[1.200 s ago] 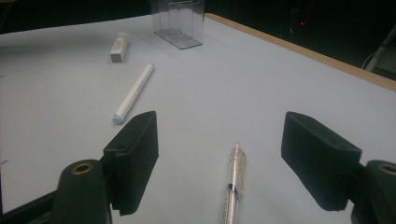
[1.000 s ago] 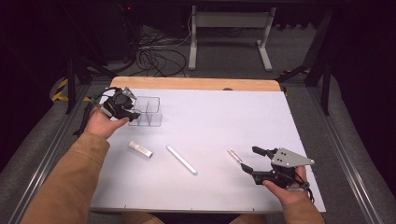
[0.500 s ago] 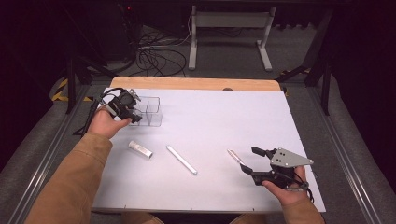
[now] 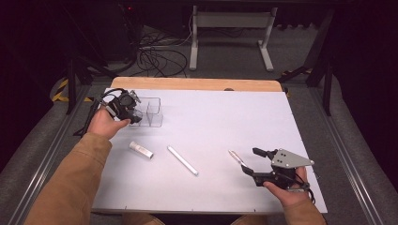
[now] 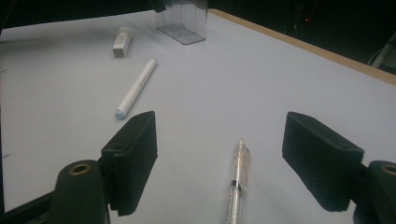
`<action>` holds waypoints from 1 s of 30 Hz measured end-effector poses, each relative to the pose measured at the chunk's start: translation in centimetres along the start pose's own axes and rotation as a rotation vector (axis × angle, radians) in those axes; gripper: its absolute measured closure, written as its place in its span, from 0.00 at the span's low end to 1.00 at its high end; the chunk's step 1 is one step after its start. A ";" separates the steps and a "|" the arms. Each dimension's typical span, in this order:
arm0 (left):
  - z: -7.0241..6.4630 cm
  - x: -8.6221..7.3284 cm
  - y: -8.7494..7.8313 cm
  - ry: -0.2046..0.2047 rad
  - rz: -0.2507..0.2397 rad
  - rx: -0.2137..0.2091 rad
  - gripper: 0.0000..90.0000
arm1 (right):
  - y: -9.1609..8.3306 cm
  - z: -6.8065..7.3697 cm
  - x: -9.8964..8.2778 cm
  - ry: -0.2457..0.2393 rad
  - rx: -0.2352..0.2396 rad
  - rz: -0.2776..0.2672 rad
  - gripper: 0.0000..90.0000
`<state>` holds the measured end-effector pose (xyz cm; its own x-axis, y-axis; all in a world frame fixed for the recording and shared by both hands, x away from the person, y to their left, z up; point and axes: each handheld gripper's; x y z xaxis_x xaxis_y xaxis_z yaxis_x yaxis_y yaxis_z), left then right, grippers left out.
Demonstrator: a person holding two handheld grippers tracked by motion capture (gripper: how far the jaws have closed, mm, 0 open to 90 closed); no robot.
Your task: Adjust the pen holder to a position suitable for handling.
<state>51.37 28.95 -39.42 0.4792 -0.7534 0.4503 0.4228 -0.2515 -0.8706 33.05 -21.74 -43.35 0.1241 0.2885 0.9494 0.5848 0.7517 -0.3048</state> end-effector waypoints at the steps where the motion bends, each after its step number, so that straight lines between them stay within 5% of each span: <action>1: 0.0 0.0 0.0 0.000 0.000 0.000 0.63 | 0.0 0.0 0.0 -0.005 0.000 0.001 0.30; 8: -0.9 0.0 -0.2 0.143 0.054 0.052 0.72 | 0.1 0.1 0.0 -0.010 0.006 0.006 0.30; 12: -1.4 -0.1 -0.5 0.219 0.095 0.028 0.84 | 0.3 0.1 0.0 -0.006 0.005 0.008 0.30; 13: -1.9 0.1 -0.6 0.265 0.109 -0.001 0.88 | 0.3 0.1 -0.1 -0.004 0.008 0.009 0.30; 18: -2.9 1.1 -1.0 0.328 0.122 -0.010 0.97 | 0.3 0.1 -0.1 -0.007 0.010 0.012 0.30; 24: -4.3 3.2 -3.3 0.371 -0.002 -0.015 0.97 | 0.3 0.1 -0.1 -0.009 0.008 0.008 0.29; 30: -6.3 5.4 -4.2 0.438 -0.044 -0.054 0.97 | 0.2 0.1 0.0 -0.010 0.009 0.006 0.29</action>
<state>47.29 22.13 -34.57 0.0860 -0.9246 0.3710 0.3888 -0.3117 -0.8670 33.06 -21.49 -43.39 0.1195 0.2983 0.9470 0.5772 0.7552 -0.3107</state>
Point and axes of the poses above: each handheld gripper's, and its own axes: y roughly forward along the jaws, x roughly out of its top, z roughly to its left, and after that the axes turned 4 degrees about -z, right-handed
